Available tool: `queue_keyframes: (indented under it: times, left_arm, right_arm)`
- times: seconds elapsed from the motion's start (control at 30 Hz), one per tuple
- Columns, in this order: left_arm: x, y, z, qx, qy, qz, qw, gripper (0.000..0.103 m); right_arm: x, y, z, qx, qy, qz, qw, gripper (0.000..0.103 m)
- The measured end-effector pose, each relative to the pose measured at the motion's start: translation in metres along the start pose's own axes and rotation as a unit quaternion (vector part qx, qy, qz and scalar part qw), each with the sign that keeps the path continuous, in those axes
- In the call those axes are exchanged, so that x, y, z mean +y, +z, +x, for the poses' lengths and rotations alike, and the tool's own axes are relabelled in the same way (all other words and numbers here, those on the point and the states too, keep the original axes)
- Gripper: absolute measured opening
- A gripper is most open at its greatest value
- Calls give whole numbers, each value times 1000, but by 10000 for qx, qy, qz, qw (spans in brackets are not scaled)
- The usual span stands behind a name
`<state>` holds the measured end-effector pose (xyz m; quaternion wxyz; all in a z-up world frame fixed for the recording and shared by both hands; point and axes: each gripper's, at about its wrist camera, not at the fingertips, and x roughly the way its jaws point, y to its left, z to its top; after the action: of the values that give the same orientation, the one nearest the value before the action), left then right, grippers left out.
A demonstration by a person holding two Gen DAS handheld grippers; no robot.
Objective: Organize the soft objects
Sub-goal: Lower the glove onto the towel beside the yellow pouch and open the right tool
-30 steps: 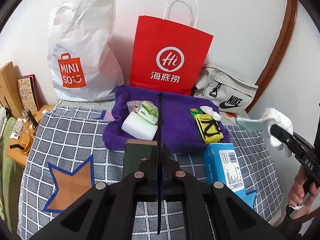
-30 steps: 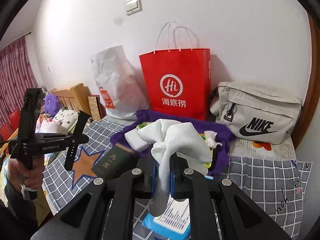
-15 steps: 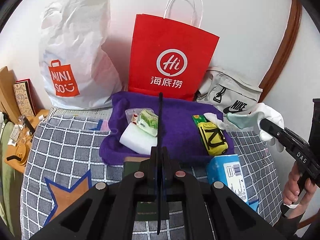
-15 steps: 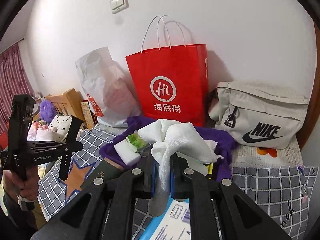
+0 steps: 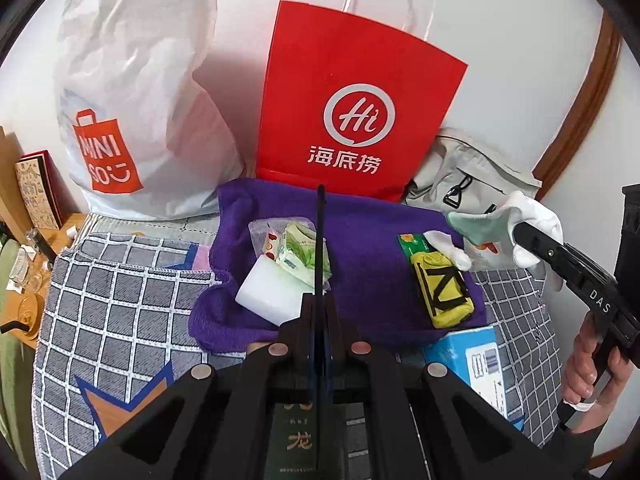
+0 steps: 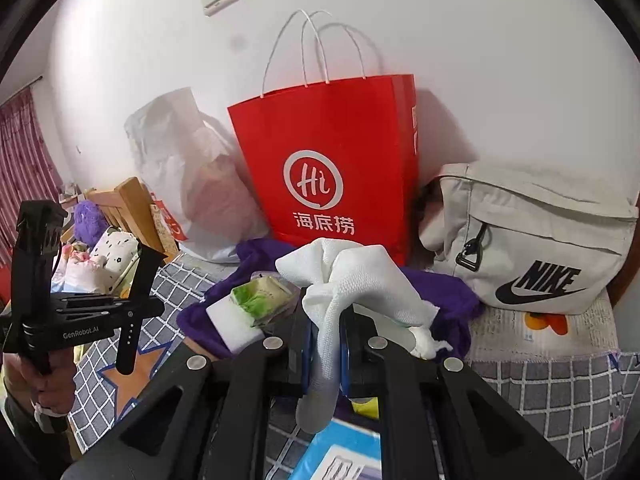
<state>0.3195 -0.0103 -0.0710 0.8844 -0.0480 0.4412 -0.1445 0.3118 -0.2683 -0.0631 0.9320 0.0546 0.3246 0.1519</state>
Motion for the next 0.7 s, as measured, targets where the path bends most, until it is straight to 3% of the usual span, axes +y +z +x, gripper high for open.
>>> queue_keyframes:
  times: [0.27, 0.7]
  left_arm:
    - [-5, 14, 38, 230, -195, -24, 9995, 4]
    - [-18, 38, 114, 768, -597, -95, 9952, 4]
  right_arm:
    - [-20, -5, 41, 172, -53, 82, 9998, 11]
    - [-47, -26, 97, 824, -149, 228, 9962, 12]
